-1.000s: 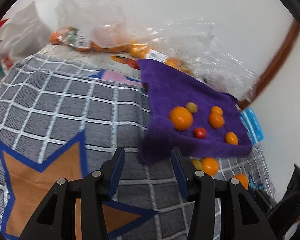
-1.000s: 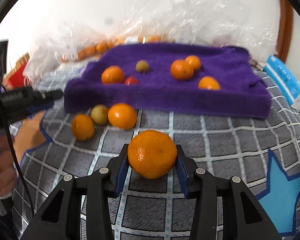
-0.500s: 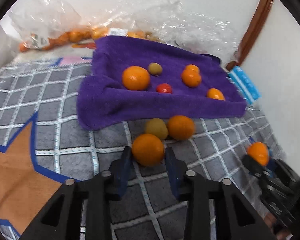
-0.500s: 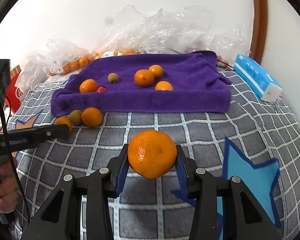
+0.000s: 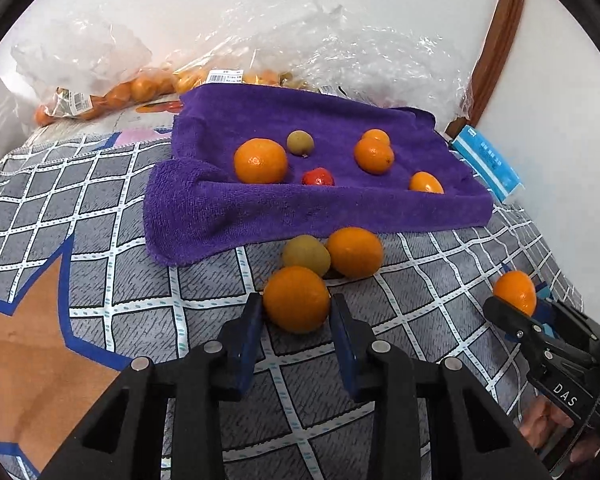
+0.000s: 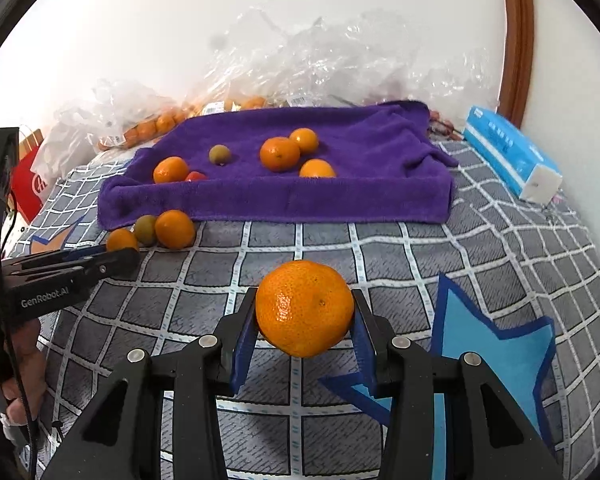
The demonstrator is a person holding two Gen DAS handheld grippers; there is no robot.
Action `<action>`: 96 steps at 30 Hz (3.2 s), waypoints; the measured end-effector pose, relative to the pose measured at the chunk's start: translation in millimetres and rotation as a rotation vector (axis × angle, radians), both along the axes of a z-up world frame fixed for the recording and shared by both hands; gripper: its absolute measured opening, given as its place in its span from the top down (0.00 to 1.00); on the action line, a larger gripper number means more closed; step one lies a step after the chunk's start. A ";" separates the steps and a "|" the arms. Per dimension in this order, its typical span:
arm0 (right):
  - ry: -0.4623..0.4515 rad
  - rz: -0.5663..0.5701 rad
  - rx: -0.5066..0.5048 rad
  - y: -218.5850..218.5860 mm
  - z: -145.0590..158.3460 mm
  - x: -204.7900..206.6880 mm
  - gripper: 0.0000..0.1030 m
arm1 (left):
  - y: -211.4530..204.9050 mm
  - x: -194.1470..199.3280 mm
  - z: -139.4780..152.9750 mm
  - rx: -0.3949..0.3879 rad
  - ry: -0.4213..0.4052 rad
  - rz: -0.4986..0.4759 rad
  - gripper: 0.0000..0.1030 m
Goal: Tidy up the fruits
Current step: 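Grasp a large orange with the right gripper while the left gripper grasps another orange, then lift and carry both held oranges over the purple towel with both grippers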
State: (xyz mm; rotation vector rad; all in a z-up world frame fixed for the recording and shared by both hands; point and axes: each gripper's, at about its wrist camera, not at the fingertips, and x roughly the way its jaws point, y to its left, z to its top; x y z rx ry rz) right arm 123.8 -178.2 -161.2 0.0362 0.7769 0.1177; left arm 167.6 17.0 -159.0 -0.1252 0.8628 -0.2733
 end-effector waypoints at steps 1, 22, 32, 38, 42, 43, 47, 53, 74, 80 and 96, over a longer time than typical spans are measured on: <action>0.001 -0.003 0.004 -0.7 -0.5 0.0 0.58 | 1.9 -0.1 -0.1 -0.016 -0.002 0.004 0.69; -0.003 -0.004 0.027 -2.6 0.3 -7.1 0.58 | 11.1 -24.0 23.2 -0.091 -0.188 0.022 0.69; -0.019 -0.001 -0.026 4.9 5.2 -11.8 0.58 | 10.1 -27.9 25.3 -0.086 -0.204 0.029 0.69; -0.011 -0.014 0.006 0.7 9.6 -11.5 0.58 | 13.1 -28.1 26.9 -0.097 -0.200 0.040 0.69; -0.013 -0.022 0.022 -1.5 15.0 -10.6 0.58 | 14.7 -28.4 27.3 -0.106 -0.198 0.047 0.69; -0.012 -0.025 0.025 -1.7 16.1 -9.8 0.58 | 14.5 -28.4 26.9 -0.103 -0.198 0.049 0.69; -0.002 -0.026 0.020 -1.3 21.2 -6.9 0.58 | 12.4 -28.4 26.5 -0.087 -0.200 0.048 0.69; -0.001 -0.009 0.024 -1.7 28.0 -4.5 0.58 | 13.3 -28.8 27.8 -0.078 -0.210 0.058 0.69; -0.119 0.058 0.044 -3.5 80.3 31.4 0.58 | 34.0 -4.4 59.5 -0.155 -0.168 0.129 0.69; -0.108 0.028 0.074 -8.0 76.3 49.8 0.58 | 38.5 15.6 69.4 -0.141 -0.186 0.182 0.69; -0.136 -0.031 0.106 -15.6 77.8 119.5 0.58 | 34.6 87.6 66.6 -0.166 -0.147 0.247 0.69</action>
